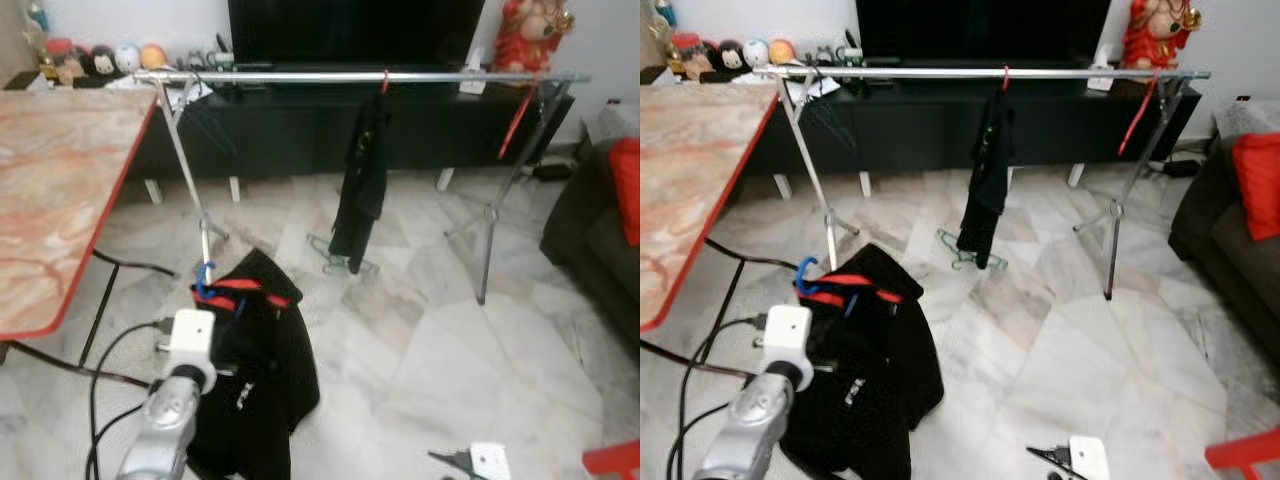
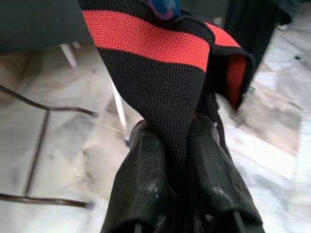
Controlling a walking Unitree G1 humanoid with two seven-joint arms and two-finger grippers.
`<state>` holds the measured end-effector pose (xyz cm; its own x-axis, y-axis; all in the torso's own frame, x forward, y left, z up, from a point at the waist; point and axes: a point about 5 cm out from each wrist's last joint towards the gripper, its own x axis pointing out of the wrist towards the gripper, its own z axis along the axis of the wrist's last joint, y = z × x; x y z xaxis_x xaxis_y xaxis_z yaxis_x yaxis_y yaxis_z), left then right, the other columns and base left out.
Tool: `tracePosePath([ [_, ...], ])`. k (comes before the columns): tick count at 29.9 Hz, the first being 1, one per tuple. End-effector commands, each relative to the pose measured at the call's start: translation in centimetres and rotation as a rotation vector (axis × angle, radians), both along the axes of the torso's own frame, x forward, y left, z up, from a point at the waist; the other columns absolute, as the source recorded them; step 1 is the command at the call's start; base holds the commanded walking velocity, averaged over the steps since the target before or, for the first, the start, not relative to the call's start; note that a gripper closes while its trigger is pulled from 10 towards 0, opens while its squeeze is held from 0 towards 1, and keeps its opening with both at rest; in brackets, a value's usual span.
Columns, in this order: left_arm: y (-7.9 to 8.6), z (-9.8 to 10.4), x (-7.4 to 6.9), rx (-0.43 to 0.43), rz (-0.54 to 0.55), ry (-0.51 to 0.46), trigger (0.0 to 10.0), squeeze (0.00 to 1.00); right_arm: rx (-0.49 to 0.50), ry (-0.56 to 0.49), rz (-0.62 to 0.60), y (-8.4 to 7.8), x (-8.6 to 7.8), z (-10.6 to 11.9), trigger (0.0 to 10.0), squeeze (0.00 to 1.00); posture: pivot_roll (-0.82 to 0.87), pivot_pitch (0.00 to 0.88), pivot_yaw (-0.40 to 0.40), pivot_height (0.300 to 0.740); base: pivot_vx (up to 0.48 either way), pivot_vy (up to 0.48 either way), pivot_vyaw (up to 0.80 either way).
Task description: Hang hanger
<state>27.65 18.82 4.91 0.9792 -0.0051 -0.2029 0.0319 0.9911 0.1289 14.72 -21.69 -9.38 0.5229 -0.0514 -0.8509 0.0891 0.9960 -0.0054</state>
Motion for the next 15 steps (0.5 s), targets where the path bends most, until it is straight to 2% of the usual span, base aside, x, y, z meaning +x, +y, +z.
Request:
tracePosePath([
  [1, -0.90, 0.81, 0.45, -0.017, -0.019, -0.044, 10.0, 0.00, -0.016, 0.009, -0.005, -0.65, -0.47, -0.03, 10.0, 0.00, -0.01, 0.000, -0.029, 0.740, 0.000, 0.356, 0.00],
  [5, -1.02, 0.76, 0.44, -0.016, -0.029, -0.040, 10.0, 0.00, -0.016, 0.008, -0.004, -0.65, -0.43, -0.02, 10.0, 0.00, -0.01, 0.000, -0.026, 0.740, 0.000, 0.327, 0.00],
  [15, -1.08, 0.69, 0.37, 0.005, -0.052, -0.032, 10.0, 0.00, -0.015, 0.008, -0.007, -0.58, -0.36, -0.01, 10.0, 0.00, -0.01, 0.000, -0.025, 0.740, 0.000, 0.000, 0.00],
])
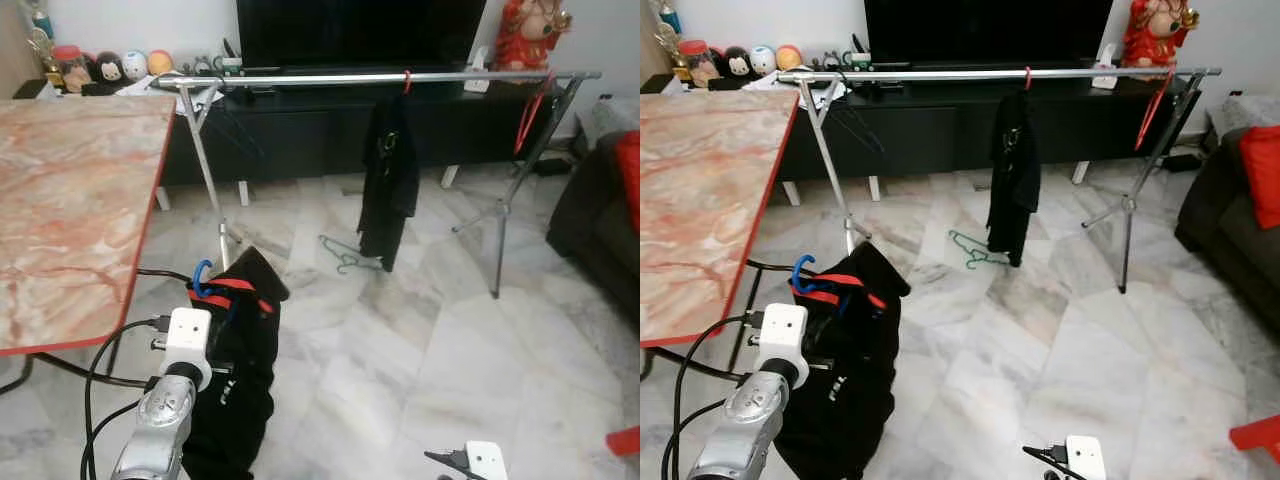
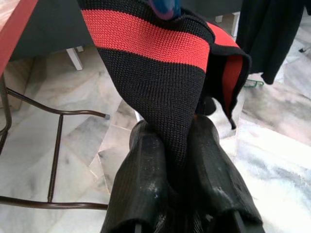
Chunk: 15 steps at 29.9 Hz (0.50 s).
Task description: Hang hanger
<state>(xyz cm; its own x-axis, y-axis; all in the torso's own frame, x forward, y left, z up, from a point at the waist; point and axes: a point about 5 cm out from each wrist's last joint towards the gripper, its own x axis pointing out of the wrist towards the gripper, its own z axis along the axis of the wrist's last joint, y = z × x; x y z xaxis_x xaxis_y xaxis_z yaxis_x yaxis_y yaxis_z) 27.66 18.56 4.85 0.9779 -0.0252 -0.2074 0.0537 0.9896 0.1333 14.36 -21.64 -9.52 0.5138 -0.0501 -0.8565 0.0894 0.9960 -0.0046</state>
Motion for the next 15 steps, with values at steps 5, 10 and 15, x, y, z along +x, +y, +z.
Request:
tracePosePath([
  [5, -1.23, 1.05, 0.36, -0.030, -0.053, -0.049, 10.0, 0.00, -0.017, -0.005, -0.004, -0.61, 0.04, 0.15, 10.0, 0.00, -0.01, 0.000, -0.024, 0.740, -0.051, 0.000, 0.00],
  [10, -1.26, 1.05, 0.35, -0.033, -0.056, -0.050, 10.0, 0.00, -0.017, -0.009, -0.003, -0.62, 0.07, 0.17, 10.0, 0.00, -0.01, 0.000, -0.023, 0.740, -0.282, 0.000, 0.00],
  [15, -1.32, 1.05, 0.32, -0.038, -0.058, -0.050, 10.0, 0.00, -0.018, -0.012, -0.002, -0.64, 0.08, 0.19, 10.0, 0.00, -0.01, 0.000, -0.024, 0.740, -0.299, 0.000, 0.00],
])
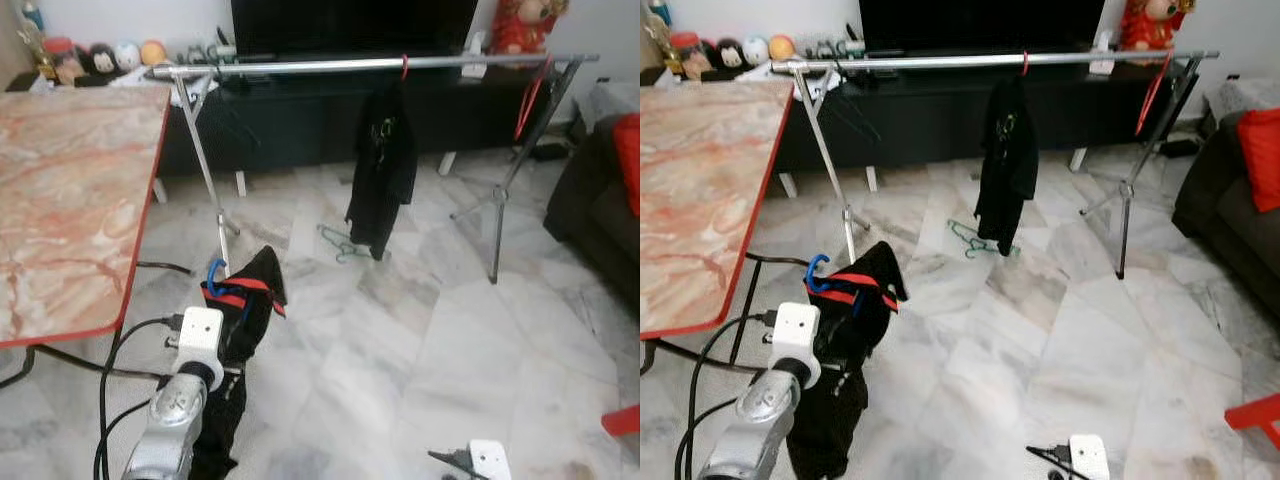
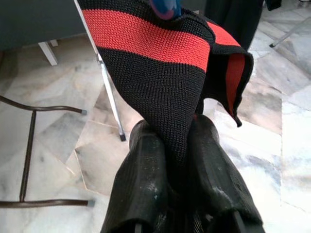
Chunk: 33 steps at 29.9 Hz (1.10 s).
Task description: Hang hanger
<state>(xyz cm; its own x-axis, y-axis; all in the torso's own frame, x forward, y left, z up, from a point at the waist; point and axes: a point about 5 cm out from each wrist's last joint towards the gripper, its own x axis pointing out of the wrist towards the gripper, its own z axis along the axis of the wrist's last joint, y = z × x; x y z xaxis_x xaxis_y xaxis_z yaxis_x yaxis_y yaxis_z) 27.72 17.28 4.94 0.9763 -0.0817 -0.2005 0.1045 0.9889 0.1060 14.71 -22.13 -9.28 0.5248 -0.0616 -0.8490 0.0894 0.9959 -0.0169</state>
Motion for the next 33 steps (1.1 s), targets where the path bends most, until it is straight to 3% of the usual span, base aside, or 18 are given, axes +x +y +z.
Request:
tracePosePath([
  [1, 0.0, 1.0, 0.2, -0.011, -0.006, -0.044, 10.0, 0.00, -0.005, 0.000, 0.000, -0.2, -0.3, 0.0, 10.0, 0.00, -0.01, 0.000, -0.025, 0.740, -0.304, 0.000, 0.00],
  [18, -0.4, 1.4, 0.5, -0.007, -0.027, -0.052, 10.0, 0.00, -0.008, -0.018, 0.009, -0.2, -0.2, 0.0, 10.0, 0.00, -0.01, 0.000, -0.026, 0.740, -0.309, 0.000, 0.00],
  [33, -1.2, 2.0, 0.8, 0.021, -0.096, -0.045, 10.0, 0.00, -0.062, -0.114, 0.065, -0.2, 0.8, 0.7, 10.0, 0.00, -0.01, 0.000, -0.028, 0.740, -0.244, 0.000, 0.00],
])
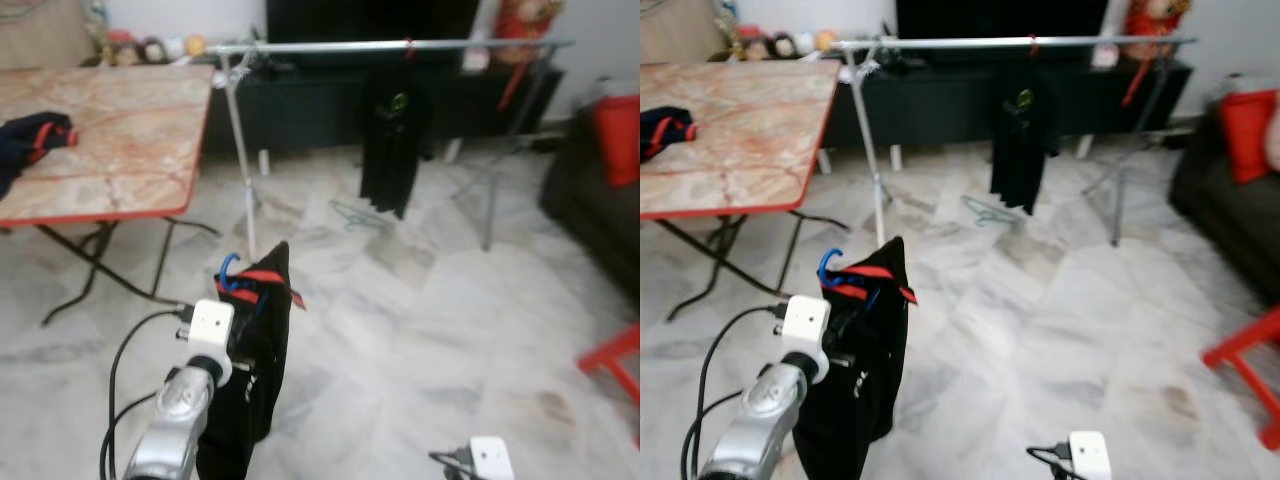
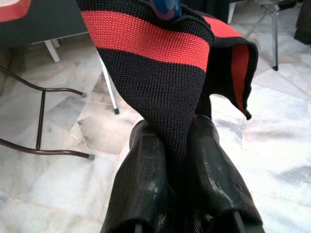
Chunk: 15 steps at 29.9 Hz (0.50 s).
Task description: Hang hanger
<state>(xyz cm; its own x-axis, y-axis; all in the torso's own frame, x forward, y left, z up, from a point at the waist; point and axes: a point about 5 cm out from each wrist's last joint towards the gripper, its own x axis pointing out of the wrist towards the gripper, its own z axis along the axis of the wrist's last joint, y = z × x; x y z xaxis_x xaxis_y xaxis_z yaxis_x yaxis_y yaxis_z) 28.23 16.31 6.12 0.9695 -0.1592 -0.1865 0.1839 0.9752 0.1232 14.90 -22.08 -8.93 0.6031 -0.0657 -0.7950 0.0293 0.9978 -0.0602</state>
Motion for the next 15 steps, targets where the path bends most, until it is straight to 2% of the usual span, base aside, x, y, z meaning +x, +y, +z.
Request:
tracePosePath([
  [1, -0.3, 0.9, 0.3, 0.013, -0.022, -0.027, 10.0, 0.00, -0.027, -0.031, 0.007, -0.3, 0.6, 0.4, 10.0, 0.00, -0.01, 0.000, -0.028, 0.740, 0.000, 0.000, 0.00],
  [3, -0.7, 1.1, 0.4, 0.020, -0.044, -0.023, 10.0, 0.00, -0.031, -0.050, 0.007, -0.3, 0.7, 0.5, 10.0, 0.00, -0.01, 0.000, -0.029, 0.740, 0.000, 0.000, 0.00],
  [5, -0.8, 1.2, 0.5, 0.023, -0.056, -0.017, 10.0, 0.00, -0.053, -0.184, 0.056, 0.6, 4.7, 2.3, 10.0, 0.00, -0.02, 0.000, -0.029, 0.740, 0.000, 0.000, 0.00],
  [7, -1.3, 1.3, 0.6, 0.035, -0.089, -0.001, 10.0, 0.00, -0.053, -0.356, 0.110, 1.2, 9.1, 5.3, 10.0, 0.00, -0.02, 0.000, -0.028, 0.740, 0.000, 0.000, 0.00],
  [14, -2.6, 2.2, 1.2, 0.040, -0.146, -0.006, 10.0, 0.00, -0.038, -0.524, 0.154, 1.6, 11.5, 7.7, 10.0, 0.00, -0.04, 0.000, -0.027, 0.740, 0.000, 0.000, 0.00],
  [15, -2.6, 2.2, 1.2, 0.040, -0.146, -0.006, 10.0, 0.00, -0.038, -0.524, 0.154, 1.6, 11.5, 7.7, 10.0, 0.00, -0.04, 0.000, -0.027, 0.740, 0.000, 0.000, 0.00],
])
